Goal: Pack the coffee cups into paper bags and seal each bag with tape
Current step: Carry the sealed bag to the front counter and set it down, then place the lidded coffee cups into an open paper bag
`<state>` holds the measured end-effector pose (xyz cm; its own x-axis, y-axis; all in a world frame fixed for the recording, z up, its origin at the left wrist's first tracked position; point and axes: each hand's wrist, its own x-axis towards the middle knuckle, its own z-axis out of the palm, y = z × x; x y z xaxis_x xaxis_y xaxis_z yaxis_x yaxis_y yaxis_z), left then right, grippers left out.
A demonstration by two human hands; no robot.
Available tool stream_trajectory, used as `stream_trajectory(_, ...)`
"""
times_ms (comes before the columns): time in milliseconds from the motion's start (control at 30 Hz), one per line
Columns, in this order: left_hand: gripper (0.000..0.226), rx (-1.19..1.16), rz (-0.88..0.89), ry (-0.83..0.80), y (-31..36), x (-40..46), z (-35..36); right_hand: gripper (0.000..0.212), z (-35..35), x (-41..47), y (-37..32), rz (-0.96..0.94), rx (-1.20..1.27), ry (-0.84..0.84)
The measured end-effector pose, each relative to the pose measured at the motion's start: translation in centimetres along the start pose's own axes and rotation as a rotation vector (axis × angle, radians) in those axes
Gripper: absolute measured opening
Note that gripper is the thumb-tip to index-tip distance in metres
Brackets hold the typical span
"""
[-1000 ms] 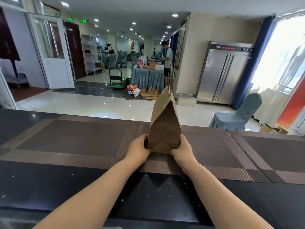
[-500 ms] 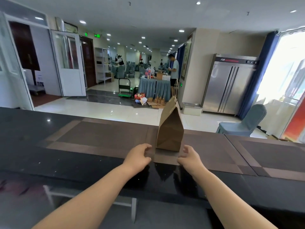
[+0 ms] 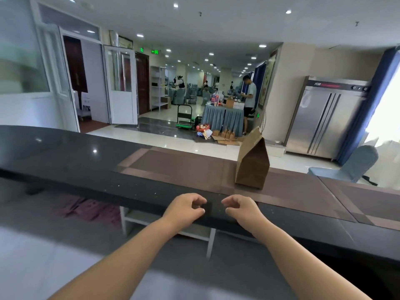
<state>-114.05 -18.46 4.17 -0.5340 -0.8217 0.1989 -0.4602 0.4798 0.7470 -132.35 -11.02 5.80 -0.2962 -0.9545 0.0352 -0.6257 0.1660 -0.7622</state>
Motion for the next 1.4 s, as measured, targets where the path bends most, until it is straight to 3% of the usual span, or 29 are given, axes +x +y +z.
stream_trajectory(467, 0.015, 0.006, -0.124, 0.046, -12.5, -18.1, -17.5, 0.019, 18.9, -7.8, -15.0, -0.085, -0.061, -0.263)
stream_trajectory(767, 0.008, -0.027, -0.317, 0.118, -20.8, -31.0, -27.8, 0.022, 32.9, -13.4, -24.0, -0.150, -0.108, -0.531)
stream_trajectory(1400, 0.012, -0.091, -0.698, 0.569, -30.6, -52.6, -41.2, 0.023, 56.0, -18.6, -40.5, -0.520, -0.223, -1.017)
